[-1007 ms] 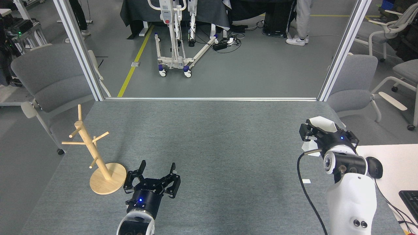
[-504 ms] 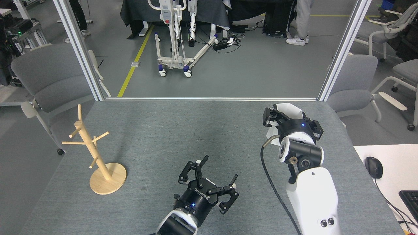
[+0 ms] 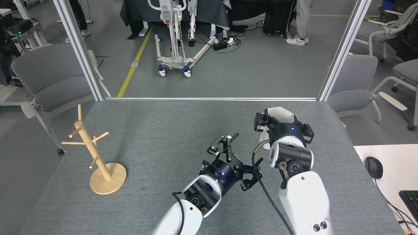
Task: Hang cup on storage rack
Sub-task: 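Lift the cup with the right gripper and move it toward the left gripper, then grasp the cup rim with the left gripper beside the right gripper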
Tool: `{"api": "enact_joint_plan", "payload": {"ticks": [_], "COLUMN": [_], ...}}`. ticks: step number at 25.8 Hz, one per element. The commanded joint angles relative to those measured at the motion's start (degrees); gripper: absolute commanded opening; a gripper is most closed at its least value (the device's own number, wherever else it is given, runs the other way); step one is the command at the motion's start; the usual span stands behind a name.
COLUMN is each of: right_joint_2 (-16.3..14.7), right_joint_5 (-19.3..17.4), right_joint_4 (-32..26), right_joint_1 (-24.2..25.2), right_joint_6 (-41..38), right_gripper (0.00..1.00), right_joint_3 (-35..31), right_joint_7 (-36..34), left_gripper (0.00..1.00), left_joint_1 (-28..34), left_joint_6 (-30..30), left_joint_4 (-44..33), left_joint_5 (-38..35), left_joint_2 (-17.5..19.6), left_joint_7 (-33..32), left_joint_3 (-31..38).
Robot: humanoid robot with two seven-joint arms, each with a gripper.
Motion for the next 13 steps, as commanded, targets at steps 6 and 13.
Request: {"api": "enact_joint_plan", "payload": {"ticks": [6,13], "right_joint_2": [0.77,1.56], "right_joint_5": [1.12,1.29], "right_joint_4": [0.18,0.27], "right_joint_1": [1.69,1.96], "right_joint_6": [0.88,0.88], "right_gripper": [0.11,0.11], "right_joint_3": [2.94,3.91], "right_joint_7": [0.14,0.14], "left_gripper": [0.99,0.99], "left_joint_1": [-6.17,-7.31], "left_joint_6": [-4.64,-6.4], "left_joint_4": [7.67,11.63], "left_joint_5": [6.49,9.83], "left_joint_2": [-0.1,-0.1], "left_joint_7": [-2.06,-4.17], "left_joint_3": [-1.44,-1.61]}}
